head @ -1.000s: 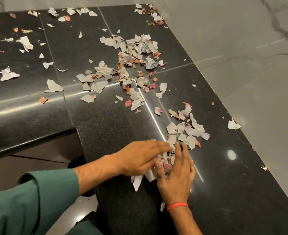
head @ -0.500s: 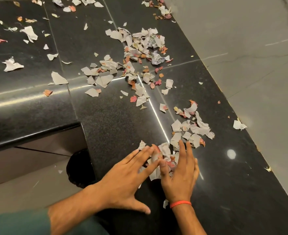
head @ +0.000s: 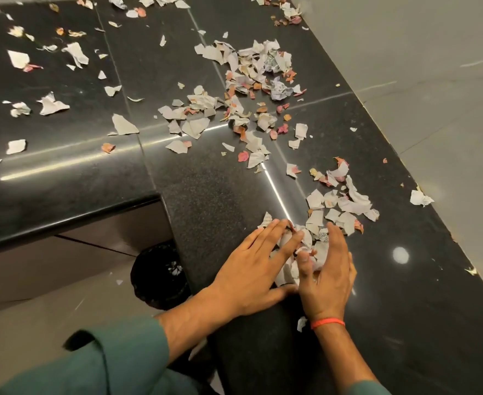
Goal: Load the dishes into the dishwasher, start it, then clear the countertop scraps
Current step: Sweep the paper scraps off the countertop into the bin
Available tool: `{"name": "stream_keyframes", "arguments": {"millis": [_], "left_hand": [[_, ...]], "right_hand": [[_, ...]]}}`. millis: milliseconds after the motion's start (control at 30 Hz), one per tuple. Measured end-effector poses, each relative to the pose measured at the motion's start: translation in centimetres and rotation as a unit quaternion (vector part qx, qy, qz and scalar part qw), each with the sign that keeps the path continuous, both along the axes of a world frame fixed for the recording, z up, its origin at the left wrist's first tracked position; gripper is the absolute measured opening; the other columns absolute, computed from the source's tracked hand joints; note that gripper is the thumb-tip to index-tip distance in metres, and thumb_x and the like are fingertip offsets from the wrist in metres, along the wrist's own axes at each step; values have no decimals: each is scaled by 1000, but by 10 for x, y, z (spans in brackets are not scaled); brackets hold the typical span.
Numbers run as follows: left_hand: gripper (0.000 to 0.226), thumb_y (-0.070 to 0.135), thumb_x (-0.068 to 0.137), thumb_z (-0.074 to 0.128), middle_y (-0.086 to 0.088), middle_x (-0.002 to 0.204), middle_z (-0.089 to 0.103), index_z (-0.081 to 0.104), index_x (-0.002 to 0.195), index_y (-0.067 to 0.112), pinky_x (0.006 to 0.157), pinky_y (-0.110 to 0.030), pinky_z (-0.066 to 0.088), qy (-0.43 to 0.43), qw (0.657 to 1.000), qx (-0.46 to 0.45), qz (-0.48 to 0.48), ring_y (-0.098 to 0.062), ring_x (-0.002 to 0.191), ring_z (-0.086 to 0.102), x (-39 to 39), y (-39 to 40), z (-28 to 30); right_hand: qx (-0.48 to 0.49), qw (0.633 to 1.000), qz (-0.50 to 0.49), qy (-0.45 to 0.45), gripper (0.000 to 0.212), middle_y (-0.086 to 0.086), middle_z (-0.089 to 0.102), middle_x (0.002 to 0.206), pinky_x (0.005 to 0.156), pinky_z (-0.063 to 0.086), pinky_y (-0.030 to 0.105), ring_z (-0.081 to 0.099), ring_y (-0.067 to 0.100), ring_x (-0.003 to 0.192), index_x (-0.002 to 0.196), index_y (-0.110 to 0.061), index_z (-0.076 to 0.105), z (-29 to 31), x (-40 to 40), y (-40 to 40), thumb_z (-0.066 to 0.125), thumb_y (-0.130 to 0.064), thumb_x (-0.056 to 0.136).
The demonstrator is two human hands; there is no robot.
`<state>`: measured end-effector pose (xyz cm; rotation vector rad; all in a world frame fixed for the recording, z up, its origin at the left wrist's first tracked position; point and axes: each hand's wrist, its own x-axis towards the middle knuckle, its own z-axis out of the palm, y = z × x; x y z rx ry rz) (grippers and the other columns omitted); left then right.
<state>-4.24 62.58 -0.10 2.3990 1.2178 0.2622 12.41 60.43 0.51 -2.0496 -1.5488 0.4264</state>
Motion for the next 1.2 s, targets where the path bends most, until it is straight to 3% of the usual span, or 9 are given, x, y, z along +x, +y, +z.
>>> {"name": "stream_keyframes", "arguments": {"millis": [167, 300, 367, 500, 600, 667, 900, 1100, 1200], "left_hand": [[86, 65, 99, 43, -9, 172, 5, -1, 165, 30, 129, -37, 7, -66, 998, -2, 10, -20, 159, 4, -4, -2, 3], [80, 61, 104, 43, -6, 172, 7, 1, 164, 30, 127, -34, 15, -141, 989, -22, 36, -18, 158, 12, -9, -3, 4], [77, 58, 105, 41, -4, 173, 7, 0, 164, 31, 126, -33, 16, -158, 986, -31, 45, -18, 157, 13, -11, -3, 3], [74, 55, 106, 39, -5, 172, 8, 1, 164, 30, 125, -31, 13, -152, 987, -30, 51, -18, 157, 14, -11, -1, 3], [74, 55, 106, 40, -6, 172, 8, 4, 165, 29, 124, -32, 14, -145, 988, -27, 46, -20, 157, 14, -10, 0, 3], [75, 57, 106, 40, -6, 172, 7, 4, 165, 29, 125, -32, 14, -145, 988, -32, 44, -19, 157, 13, -10, 0, 3], [78, 57, 104, 45, -8, 172, 10, 9, 165, 24, 126, -34, 17, -153, 987, -22, 48, -19, 157, 14, -8, 0, 1], [84, 56, 102, 52, -1, 173, -3, 7, 165, 25, 128, -47, 17, -175, 983, -37, 44, -15, 159, 2, -8, 4, 4], [78, 49, 101, 56, -4, 173, 3, 17, 164, 25, 128, -53, 9, -177, 977, 2, 116, -20, 160, -1, -12, 5, 0]], "right_hand": [[14, 999, 2, 34, 92, -2, 26, 164, 120, 23, 57, 25, 16, 151, 157, -27, 25, 4, 1, 0, 25, -86, 86], [50, 992, -7, 117, 97, -9, 10, 168, 122, 20, 38, 10, 8, 154, 160, -32, 15, 33, 3, -28, 38, -86, 83], [39, 994, 1, 100, 100, -10, 7, 168, 119, 19, 35, 9, 9, 155, 159, -35, 13, 43, 1, -60, 49, -84, 79], [-29, 999, 42, -9, 114, -8, 2, 169, 119, 19, 51, 9, 16, 156, 160, -32, 16, 29, -5, -118, 66, -76, 67], [-87, 990, 43, -101, 111, -5, -3, 169, 120, 19, 60, 8, 15, 156, 159, -40, 10, 12, -11, -130, 57, -84, 69], [-97, 987, 38, -124, 108, -3, -4, 169, 121, 17, 59, 7, 16, 156, 159, -40, 9, 7, -12, -116, 50, -87, 71], [-77, 984, 66, -144, 97, 6, -5, 169, 123, 14, 57, 7, 23, 156, 160, -36, 6, -3, -4, -13, 36, -83, 81], [-79, 985, 81, -134, 100, -2, -7, 169, 124, 7, 53, 1, 17, 156, 160, -40, 2, 0, 2, 25, 30, -91, 78], [-60, 989, 70, -118, 95, -1, -2, 169, 124, 9, 54, 3, 17, 156, 160, -36, 9, 0, 2, 24, 34, -86, 83]]}}
